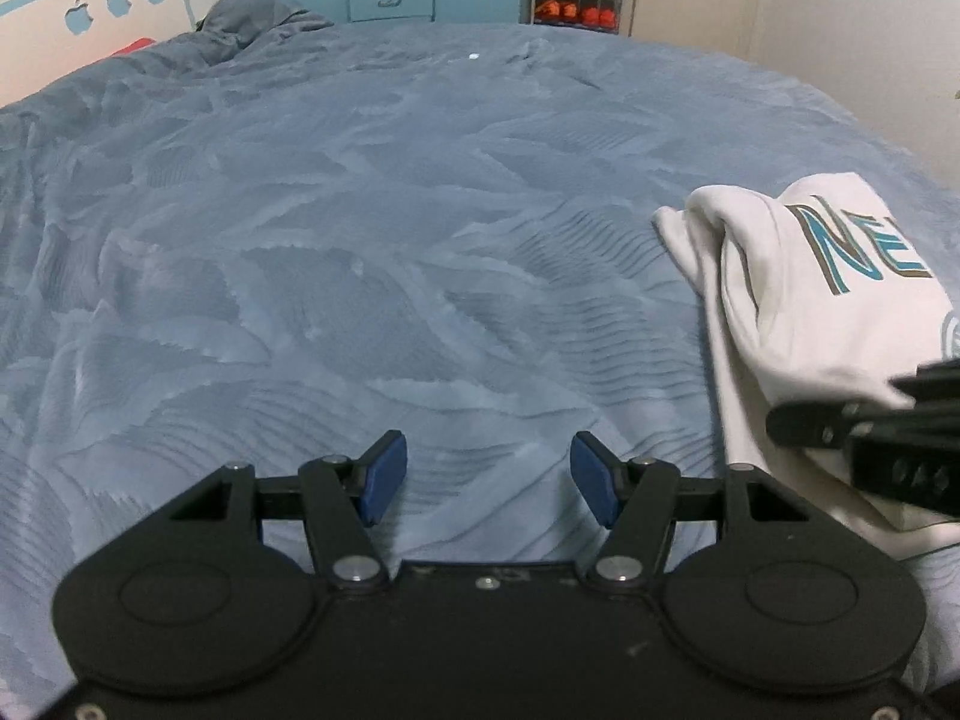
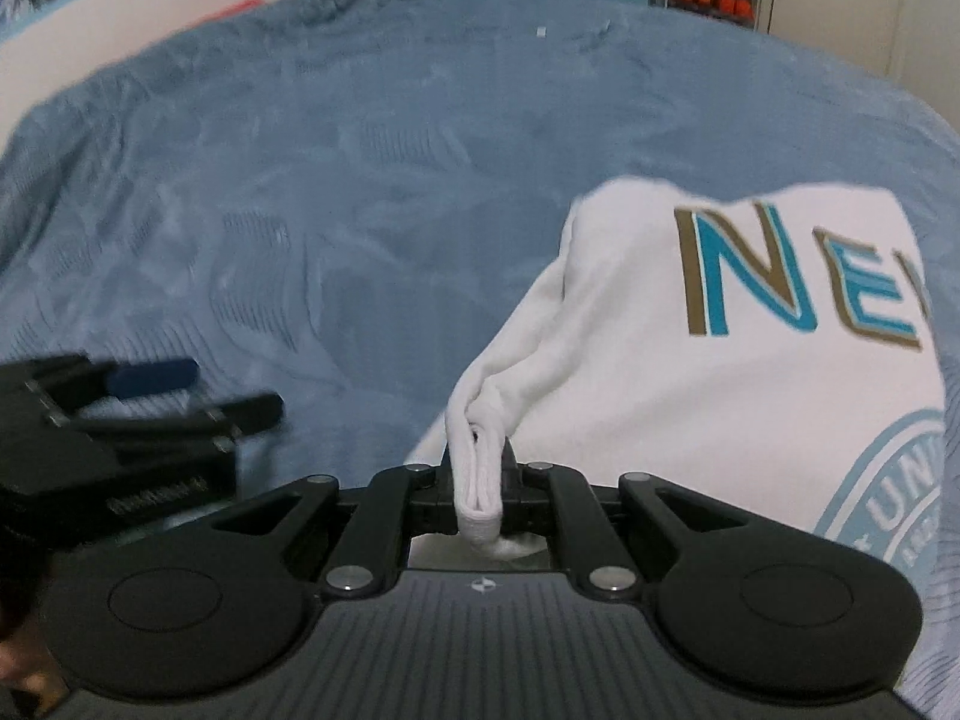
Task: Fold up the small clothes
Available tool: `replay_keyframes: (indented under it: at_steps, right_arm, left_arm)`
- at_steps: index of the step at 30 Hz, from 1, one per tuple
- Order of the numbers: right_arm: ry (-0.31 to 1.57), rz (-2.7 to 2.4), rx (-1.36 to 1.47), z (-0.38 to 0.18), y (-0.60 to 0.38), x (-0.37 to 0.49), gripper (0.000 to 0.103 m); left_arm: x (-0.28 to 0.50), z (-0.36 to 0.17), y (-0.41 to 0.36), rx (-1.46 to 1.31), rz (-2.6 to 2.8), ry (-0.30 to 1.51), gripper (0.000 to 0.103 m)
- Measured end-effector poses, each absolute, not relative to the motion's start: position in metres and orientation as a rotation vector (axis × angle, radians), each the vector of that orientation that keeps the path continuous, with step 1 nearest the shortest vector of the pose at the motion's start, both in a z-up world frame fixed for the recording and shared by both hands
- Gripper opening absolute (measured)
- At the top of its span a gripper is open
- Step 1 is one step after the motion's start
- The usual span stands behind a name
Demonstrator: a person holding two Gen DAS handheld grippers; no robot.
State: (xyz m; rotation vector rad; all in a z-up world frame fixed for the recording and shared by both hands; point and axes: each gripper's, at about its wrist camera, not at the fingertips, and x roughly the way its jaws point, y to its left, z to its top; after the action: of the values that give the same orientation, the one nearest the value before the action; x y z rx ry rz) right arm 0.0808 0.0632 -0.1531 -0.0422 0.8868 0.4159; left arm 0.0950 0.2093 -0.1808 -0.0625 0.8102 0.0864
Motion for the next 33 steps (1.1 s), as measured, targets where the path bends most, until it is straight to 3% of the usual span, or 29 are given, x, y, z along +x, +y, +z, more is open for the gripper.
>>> replay_keyframes:
  at_steps: [16, 19, 21, 27, 31, 33]
  right_arm:
    - [0.900, 0.383, -0.230, -0.177, 0.087, 0.074, 0.021]
    - [0.910, 0.433, -0.260, -0.166, 0.091, 0.073, 0.038]
    - [0.928, 0.479, -0.242, -0.154, 0.087, 0.073, 0.056]
    - [0.810, 0.525, -0.080, -0.089, 0.041, 0.066, 0.077]
    - [0.645, 0.498, -0.024, -0.044, -0.006, 0.059, 0.073]
    - [0.582, 0.482, 0.007, -0.030, -0.030, 0.059, 0.061]
  left_arm:
    - [0.093, -0.189, 0.210, -0.074, 0.100, 0.825, 0.062]
    - [0.092, -0.186, 0.208, -0.065, 0.097, 0.827, 0.062]
    - [0.092, -0.183, 0.207, -0.056, 0.097, 0.825, 0.062]
    - [0.093, -0.157, 0.197, -0.036, 0.089, 0.782, 0.062]
    - [0.096, -0.129, 0.184, -0.031, 0.070, 0.722, 0.062]
    - [0.099, -0.116, 0.173, -0.027, 0.053, 0.689, 0.062]
